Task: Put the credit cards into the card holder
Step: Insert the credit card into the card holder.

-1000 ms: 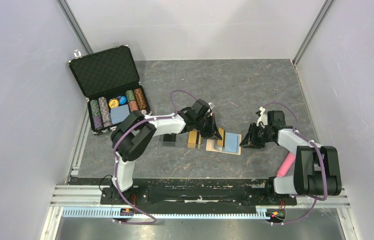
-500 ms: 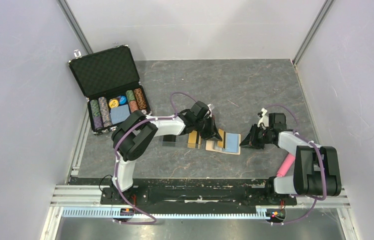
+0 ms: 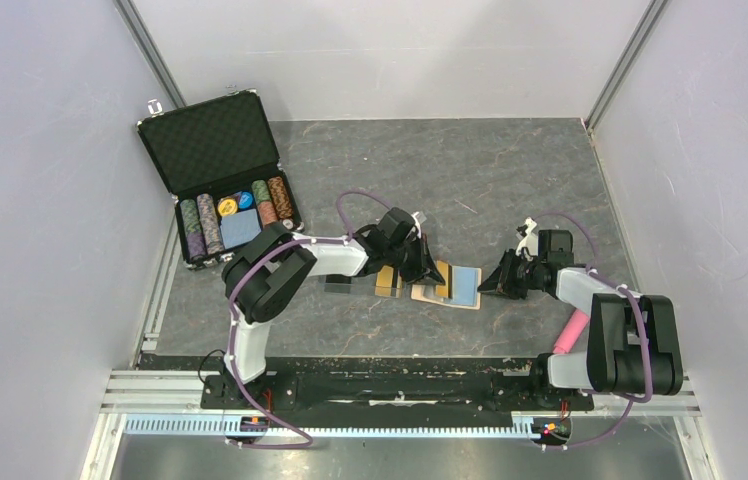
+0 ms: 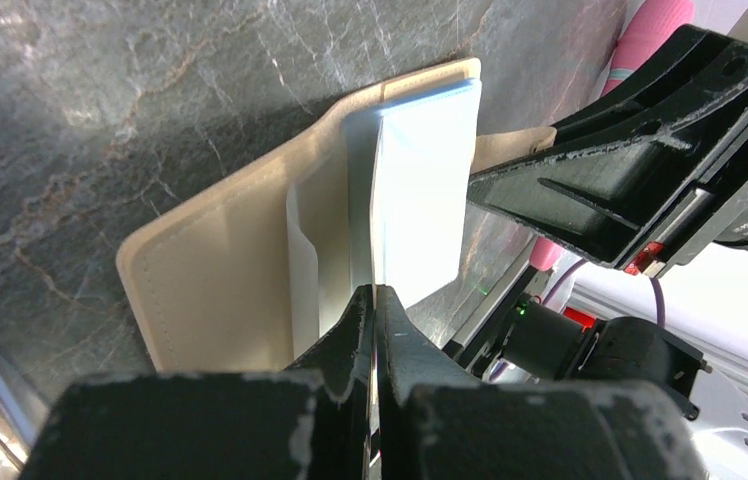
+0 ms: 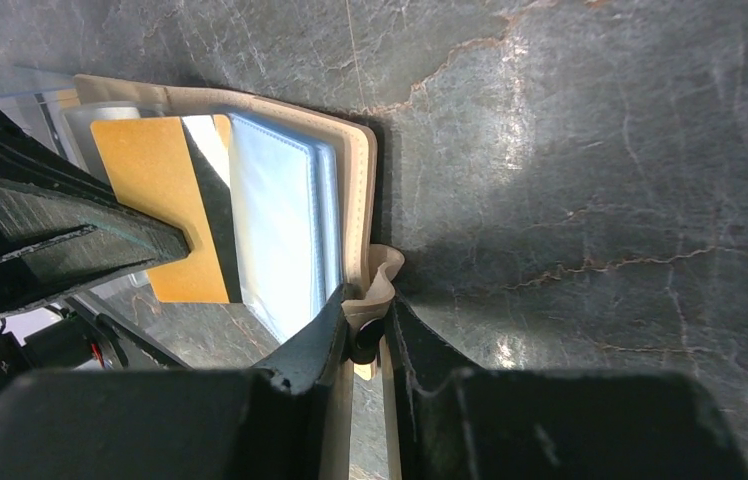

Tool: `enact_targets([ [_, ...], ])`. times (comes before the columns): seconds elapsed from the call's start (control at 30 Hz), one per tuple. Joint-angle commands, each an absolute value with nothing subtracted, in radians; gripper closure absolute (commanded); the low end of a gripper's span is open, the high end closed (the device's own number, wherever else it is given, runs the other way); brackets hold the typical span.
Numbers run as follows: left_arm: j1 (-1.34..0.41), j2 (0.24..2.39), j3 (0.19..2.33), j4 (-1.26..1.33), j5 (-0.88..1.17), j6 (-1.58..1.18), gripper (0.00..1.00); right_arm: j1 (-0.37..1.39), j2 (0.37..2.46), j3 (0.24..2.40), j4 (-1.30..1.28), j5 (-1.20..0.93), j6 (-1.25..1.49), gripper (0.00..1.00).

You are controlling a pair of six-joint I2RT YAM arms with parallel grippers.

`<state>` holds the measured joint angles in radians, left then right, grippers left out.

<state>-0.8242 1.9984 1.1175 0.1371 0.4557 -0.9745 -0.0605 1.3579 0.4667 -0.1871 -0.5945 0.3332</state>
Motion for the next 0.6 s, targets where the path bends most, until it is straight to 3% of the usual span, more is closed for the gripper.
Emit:
enact_targets([
  [0.0,-0.847,1.948,1.089,0.115,0.455,-0.998,0.98,-0.052,1.379,0.429,-0.193,-0.557,0.328,1.00],
  [0.57,-0.844,1.930,1.087,0.094,0.476,-1.009,0.98,-0.055,1.381,0.426,-0.192,-0.566,0.317,1.00],
])
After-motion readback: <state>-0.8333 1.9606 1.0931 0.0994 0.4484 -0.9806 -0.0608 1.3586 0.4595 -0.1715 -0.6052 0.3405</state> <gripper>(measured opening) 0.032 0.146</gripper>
